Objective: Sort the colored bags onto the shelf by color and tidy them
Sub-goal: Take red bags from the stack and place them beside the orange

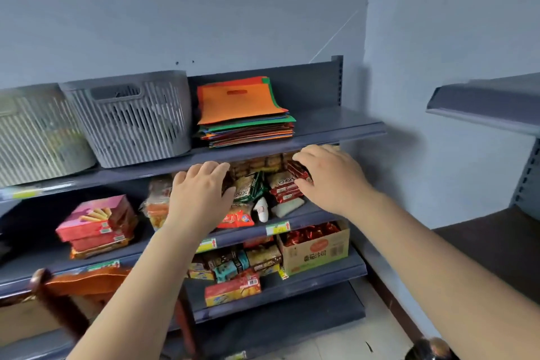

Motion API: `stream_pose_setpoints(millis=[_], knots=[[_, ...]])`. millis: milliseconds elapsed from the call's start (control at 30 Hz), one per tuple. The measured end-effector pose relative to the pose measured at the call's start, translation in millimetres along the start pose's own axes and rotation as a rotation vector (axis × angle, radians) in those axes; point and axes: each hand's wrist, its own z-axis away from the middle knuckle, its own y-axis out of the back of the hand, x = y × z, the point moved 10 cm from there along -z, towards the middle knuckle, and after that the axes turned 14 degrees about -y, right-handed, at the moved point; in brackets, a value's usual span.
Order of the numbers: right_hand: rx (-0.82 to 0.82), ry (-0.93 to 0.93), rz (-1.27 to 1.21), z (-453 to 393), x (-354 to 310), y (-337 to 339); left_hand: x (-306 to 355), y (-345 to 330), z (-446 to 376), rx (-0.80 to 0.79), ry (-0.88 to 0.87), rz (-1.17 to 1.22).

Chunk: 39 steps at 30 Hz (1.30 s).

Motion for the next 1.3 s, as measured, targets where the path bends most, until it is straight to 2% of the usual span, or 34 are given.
stream_pose_setpoints(millis=[267, 633, 867, 1100, 1200, 1300], knots=[[-0.009, 0.079, -0.096, -98.3, -22.3, -43.2, -60.1, -36.4, -52.0, 0.009, 0.082, 0.018], [0.05, 0.167, -0.186, -248.1, -14.9, -85.2, -114.6, -71.8, -168.1, 0.126, 0.138, 0.052], [-0.072, 0.243, -0.162, -298.9, -27.3, -120.9, -136.1, -91.5, -208.7, 0.132, 0.144, 0.092], [-0.137, 0.215, -0.232, -330.0, -26.2, -130.6, -157.3, -92.0, -228.6, 0.216, 0.124, 0.159], [-0.075, 0.182, -0.253, -344.0, -20.6, -130.7, -168.0, -90.0, -232.8, 0.279, 0.111, 0.195], [-0.004, 0.066, -0.321, -361.3, -7.0, -128.9, -175.3, -82.4, -234.8, 0.376, 0.09, 0.162]])
